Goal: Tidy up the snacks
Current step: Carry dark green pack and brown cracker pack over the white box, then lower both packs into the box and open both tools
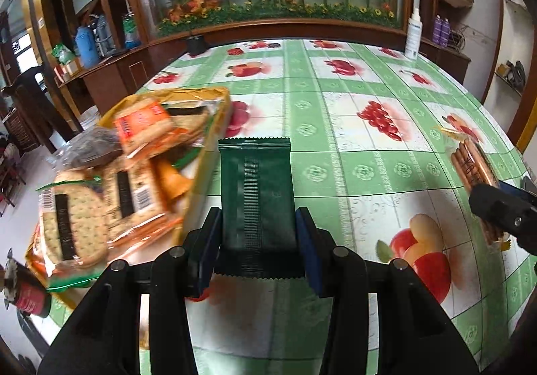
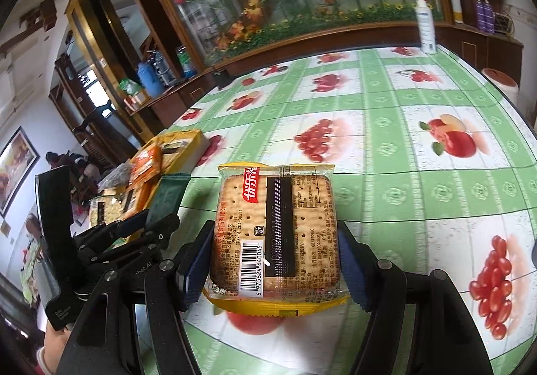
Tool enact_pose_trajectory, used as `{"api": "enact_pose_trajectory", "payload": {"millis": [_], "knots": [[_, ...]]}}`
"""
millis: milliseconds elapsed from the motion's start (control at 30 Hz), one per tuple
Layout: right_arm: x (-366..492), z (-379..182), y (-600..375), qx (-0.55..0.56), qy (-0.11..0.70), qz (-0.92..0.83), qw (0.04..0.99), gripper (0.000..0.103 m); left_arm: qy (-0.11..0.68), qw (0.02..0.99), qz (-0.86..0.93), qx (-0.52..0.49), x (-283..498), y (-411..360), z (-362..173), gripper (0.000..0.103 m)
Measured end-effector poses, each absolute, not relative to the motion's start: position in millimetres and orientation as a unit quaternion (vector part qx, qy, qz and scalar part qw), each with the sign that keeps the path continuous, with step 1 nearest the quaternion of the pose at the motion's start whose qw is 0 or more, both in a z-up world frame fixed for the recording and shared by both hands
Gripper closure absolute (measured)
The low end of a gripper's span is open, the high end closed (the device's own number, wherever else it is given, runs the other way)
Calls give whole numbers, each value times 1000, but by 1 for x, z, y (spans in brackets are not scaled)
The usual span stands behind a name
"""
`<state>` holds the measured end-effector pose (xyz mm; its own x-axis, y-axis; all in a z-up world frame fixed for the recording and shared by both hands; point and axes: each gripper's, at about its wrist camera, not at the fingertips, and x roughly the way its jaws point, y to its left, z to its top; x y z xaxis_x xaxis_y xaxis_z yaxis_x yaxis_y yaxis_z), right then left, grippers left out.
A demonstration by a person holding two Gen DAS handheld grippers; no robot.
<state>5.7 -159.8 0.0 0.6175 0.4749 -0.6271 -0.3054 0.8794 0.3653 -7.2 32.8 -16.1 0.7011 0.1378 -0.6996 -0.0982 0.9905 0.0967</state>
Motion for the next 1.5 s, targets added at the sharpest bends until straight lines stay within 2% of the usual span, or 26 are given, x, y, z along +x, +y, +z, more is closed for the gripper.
{"api": "enact_pose_trajectory", "payload": {"millis": [533,1000,1500], "knots": [[-5,10,-108,83,378,262,884,34,349,932,100,0,-35,85,3,61],[5,11,-62,68,386,307,867,34,356,924,140,-25,-47,136,-4,61],[37,33,-7,64,371,353,856,34,364,921,133,-31,-34,149,-12,61]]}}
